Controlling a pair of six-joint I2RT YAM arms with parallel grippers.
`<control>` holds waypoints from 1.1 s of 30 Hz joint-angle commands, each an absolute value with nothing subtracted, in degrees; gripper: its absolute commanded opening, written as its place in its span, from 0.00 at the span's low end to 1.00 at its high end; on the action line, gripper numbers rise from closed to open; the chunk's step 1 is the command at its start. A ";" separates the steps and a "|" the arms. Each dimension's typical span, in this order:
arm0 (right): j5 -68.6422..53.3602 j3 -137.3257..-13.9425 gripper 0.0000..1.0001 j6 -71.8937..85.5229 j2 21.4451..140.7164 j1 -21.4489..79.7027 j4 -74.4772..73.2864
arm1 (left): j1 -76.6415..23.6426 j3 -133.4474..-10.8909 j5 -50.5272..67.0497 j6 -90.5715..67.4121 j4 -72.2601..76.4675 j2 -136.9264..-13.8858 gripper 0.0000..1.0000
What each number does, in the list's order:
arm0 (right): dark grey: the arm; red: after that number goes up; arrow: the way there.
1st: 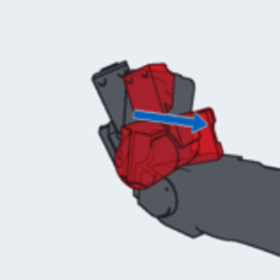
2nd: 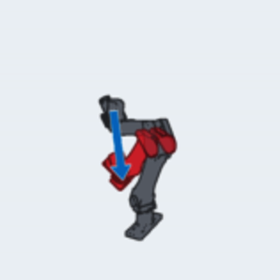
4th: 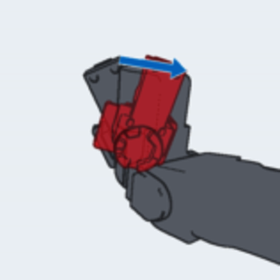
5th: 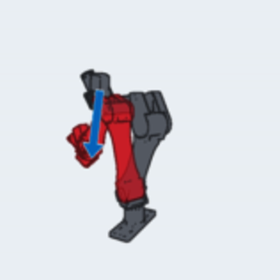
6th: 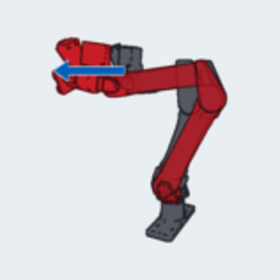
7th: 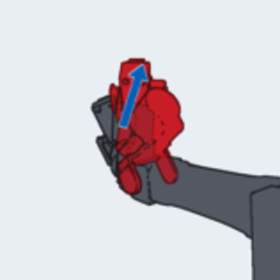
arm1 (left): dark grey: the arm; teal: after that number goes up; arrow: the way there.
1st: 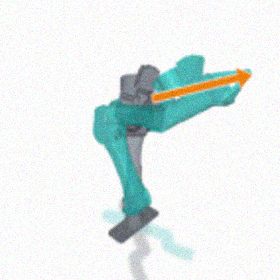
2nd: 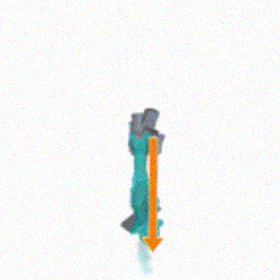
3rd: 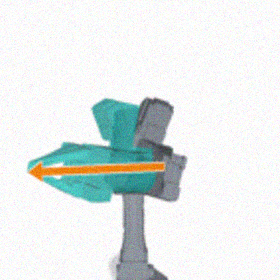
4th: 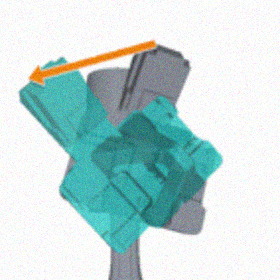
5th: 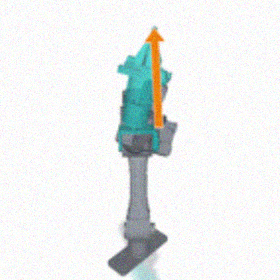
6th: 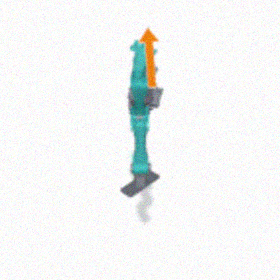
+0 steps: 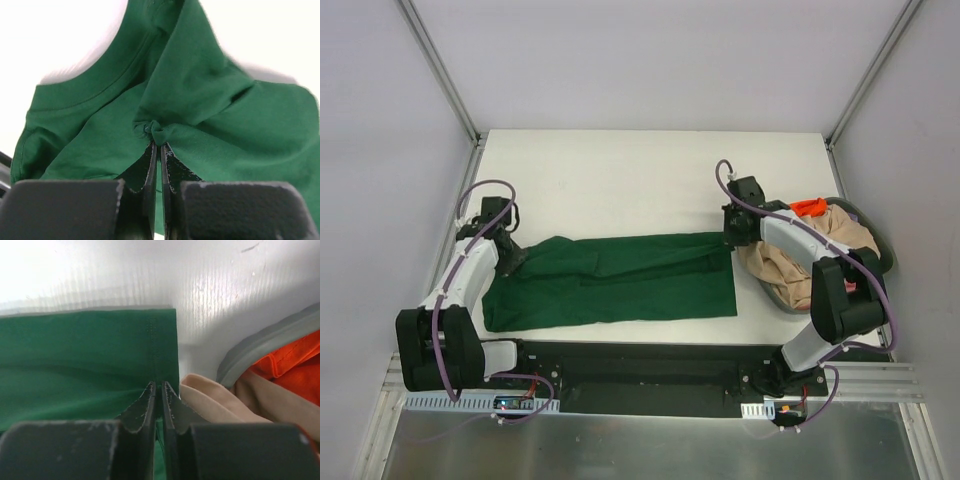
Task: Fold and stack the t-shirts
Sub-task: Fold the other side of the tshirt into a rectangle
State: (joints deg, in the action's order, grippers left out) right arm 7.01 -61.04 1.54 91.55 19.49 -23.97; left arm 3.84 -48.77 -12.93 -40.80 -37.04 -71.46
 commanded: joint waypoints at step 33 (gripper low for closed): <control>-5.72 -54.58 0.96 3.51 93.86 32.61 -13.10 | -12.57 -69.08 -8.61 -42.45 -40.69 -93.50 0.84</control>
State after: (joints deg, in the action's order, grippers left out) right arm -7.73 -55.42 2.26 92.03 32.82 -14.63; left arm -12.38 -65.69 -6.68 -43.72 -37.98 -88.31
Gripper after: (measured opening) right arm 0.961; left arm 0.877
